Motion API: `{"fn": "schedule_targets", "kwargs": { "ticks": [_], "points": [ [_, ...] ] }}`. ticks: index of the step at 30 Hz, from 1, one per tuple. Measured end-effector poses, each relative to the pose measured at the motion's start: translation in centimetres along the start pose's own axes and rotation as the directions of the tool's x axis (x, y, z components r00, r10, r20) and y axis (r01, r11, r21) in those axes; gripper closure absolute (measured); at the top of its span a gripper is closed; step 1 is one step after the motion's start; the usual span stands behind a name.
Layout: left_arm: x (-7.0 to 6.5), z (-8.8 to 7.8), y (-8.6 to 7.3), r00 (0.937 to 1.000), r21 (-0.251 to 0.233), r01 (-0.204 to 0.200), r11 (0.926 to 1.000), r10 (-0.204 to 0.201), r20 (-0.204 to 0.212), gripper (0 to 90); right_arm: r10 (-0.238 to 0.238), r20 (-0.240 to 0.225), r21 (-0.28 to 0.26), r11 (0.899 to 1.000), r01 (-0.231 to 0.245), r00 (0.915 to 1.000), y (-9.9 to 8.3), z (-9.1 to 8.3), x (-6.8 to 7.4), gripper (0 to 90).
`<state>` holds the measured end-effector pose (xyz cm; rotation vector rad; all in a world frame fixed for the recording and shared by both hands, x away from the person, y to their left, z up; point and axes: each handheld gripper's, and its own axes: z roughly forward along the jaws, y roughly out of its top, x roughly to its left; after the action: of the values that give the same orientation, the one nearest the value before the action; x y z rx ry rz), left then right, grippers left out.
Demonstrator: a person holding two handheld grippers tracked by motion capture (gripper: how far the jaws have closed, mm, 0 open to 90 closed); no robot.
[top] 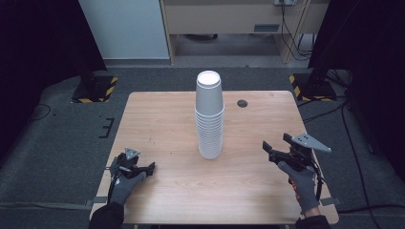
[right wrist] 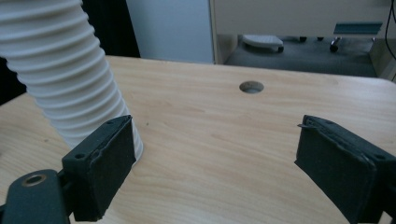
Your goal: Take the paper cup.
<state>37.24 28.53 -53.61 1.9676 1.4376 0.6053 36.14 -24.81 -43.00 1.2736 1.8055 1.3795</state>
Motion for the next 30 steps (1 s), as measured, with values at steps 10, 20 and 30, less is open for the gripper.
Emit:
{"fn": "schedule_targets", "kwargs": {
  "ticks": [10, 20, 30],
  "points": [
    [0.0, 0.0, 0.0, 1.0, 0.0, 0.0, 1.0, 0.0, 0.0, 7.1, -0.016, -0.017, -0.042, 0.999, 0.016, 0.9997, 1.6, -0.7, 0.3, 11.8],
    [0.0, 0.0, 0.0, 1.0, 0.0, 0.0, 1.0, 0.0, 0.001, 7.0, -0.025, -0.071, -0.107, 0.994, 0.017, 0.9972, 4.1, -0.9, 2.1, 11.5],
    [0.0, 0.0, 0.0, 1.0, 0.001, -0.001, 1.0, 0.001, 0.002, 6.8, -0.039, -0.1, -0.157, 0.987, 0.023, 0.9943, 6.5, -1.0, 3.4, 11.5]
  ]
}}
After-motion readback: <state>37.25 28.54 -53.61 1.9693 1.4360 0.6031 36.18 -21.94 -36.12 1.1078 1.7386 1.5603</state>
